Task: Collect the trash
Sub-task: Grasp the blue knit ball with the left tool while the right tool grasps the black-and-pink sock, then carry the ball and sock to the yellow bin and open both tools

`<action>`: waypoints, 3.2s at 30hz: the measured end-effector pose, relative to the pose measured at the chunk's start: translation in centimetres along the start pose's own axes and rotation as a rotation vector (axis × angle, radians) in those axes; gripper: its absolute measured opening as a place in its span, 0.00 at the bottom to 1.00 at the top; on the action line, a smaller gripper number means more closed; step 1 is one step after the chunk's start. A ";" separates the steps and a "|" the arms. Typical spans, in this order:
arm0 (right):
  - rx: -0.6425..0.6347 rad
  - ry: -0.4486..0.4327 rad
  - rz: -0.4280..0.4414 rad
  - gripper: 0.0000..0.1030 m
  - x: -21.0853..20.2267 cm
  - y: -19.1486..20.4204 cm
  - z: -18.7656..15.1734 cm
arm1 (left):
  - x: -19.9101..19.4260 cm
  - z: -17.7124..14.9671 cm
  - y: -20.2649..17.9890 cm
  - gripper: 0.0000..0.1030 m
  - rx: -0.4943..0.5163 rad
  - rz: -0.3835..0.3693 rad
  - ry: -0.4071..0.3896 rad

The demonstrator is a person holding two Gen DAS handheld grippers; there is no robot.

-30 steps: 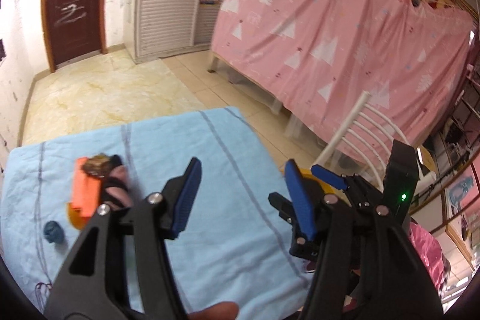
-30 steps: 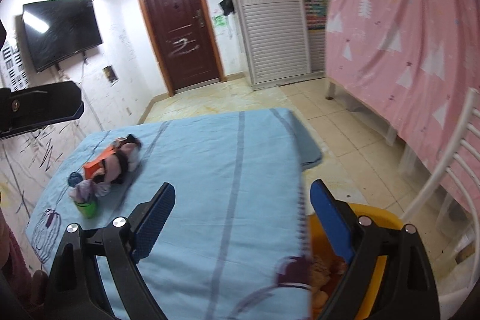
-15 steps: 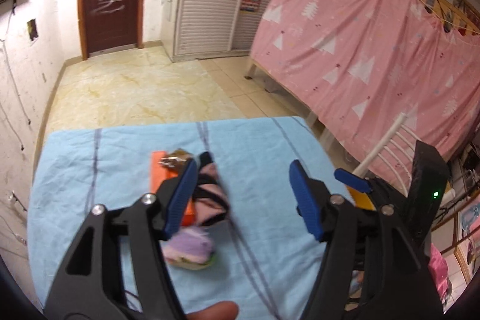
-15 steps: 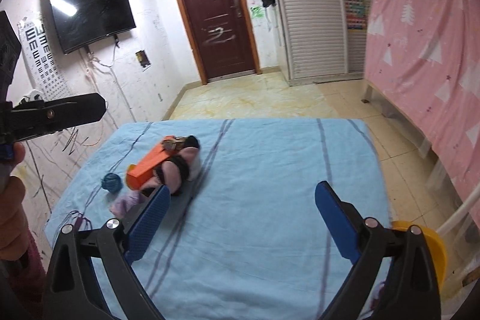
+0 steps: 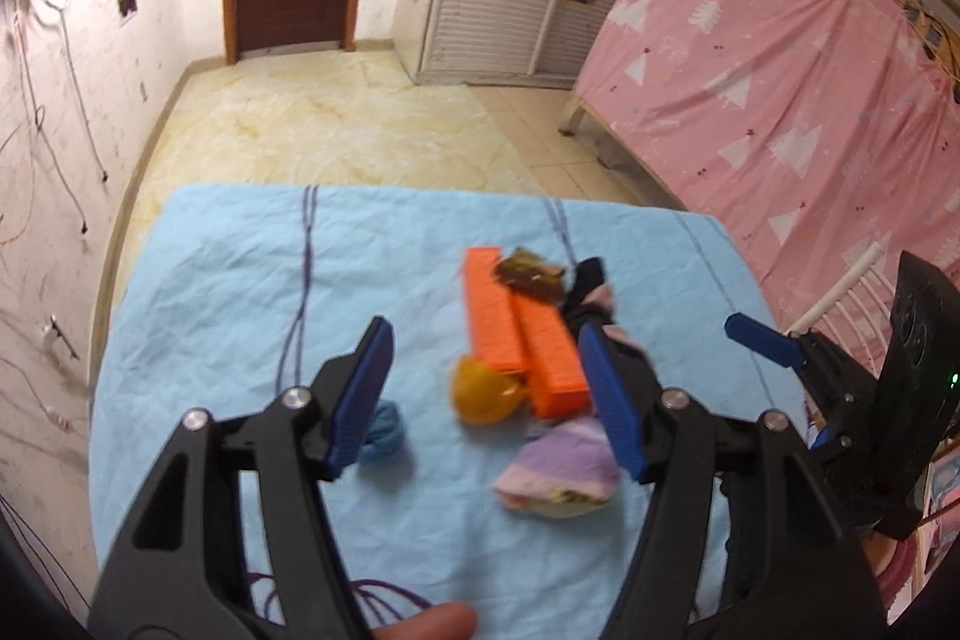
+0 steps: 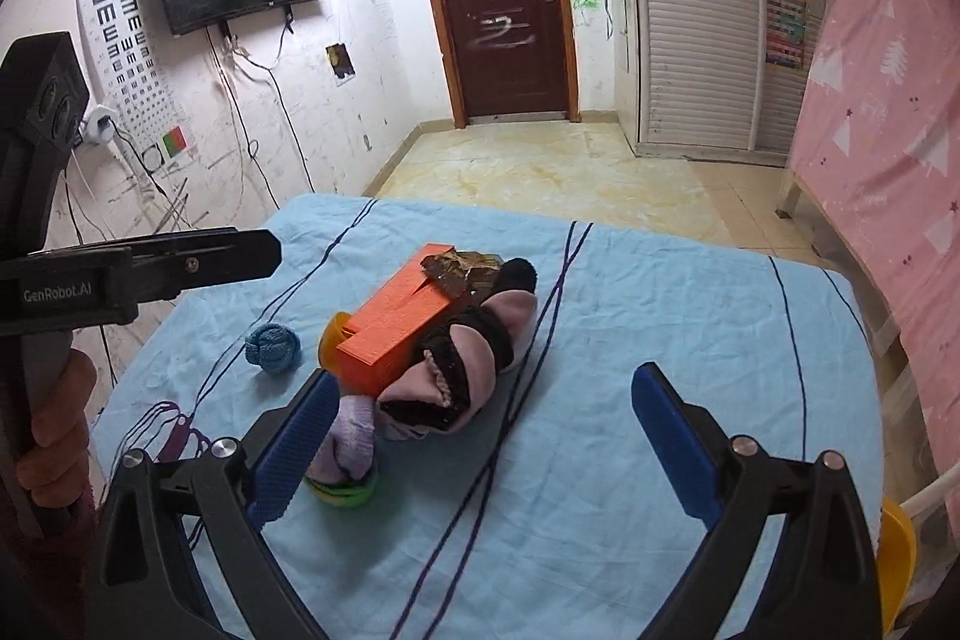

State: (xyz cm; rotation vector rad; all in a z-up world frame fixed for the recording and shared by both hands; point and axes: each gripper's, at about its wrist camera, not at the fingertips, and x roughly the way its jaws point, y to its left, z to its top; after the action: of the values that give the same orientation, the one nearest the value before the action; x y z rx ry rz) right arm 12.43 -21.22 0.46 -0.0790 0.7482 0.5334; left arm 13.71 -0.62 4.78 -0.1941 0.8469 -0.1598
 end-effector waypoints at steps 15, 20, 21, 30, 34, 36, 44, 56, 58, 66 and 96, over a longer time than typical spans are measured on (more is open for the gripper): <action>0.030 0.051 -0.062 0.88 3.9 -0.2 0.8 | 3.2 -2.1 3.9 0.60 -0.035 0.028 0.067; 0.030 0.071 -0.068 0.73 5.0 -0.2 0.8 | 4.2 -2.7 3.9 0.57 -0.008 0.041 0.081; 0.029 0.077 -0.070 0.66 5.3 -0.1 0.9 | 4.3 -2.8 3.8 0.54 0.001 0.045 0.083; 0.018 0.104 -0.032 0.55 6.7 0.6 1.2 | 5.6 -4.0 3.5 0.52 0.043 0.060 0.124; 0.047 0.109 0.002 0.51 7.0 0.0 1.2 | 5.9 -4.0 3.8 0.47 0.029 0.055 0.131; 0.055 0.110 0.037 0.36 7.0 0.0 1.1 | 5.9 -4.1 4.0 0.32 0.033 0.065 0.128; 0.076 0.065 0.032 0.33 5.7 -0.4 0.9 | 5.5 -4.3 3.8 0.26 0.024 0.066 0.125; 0.101 0.000 0.027 0.33 2.2 -1.6 0.6 | 2.4 -3.4 1.8 0.26 0.061 0.065 0.056; 0.105 -0.014 0.024 0.33 1.5 -1.8 0.5 | 2.0 -3.2 1.3 0.26 0.066 0.064 0.047; 0.136 -0.086 0.008 0.33 -2.0 -3.5 0.1 | 0.1 -2.5 -1.7 0.26 0.115 0.064 0.006; 0.364 -0.237 -0.120 0.33 -11.1 -16.0 -7.2 | 1.8 -3.0 -16.6 0.26 0.331 -0.021 0.035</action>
State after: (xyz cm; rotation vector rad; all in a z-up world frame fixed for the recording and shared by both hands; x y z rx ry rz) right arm 8.99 -41.70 0.64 0.2726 0.5938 0.2799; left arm 11.54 -17.39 5.39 0.1110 0.8408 -0.3206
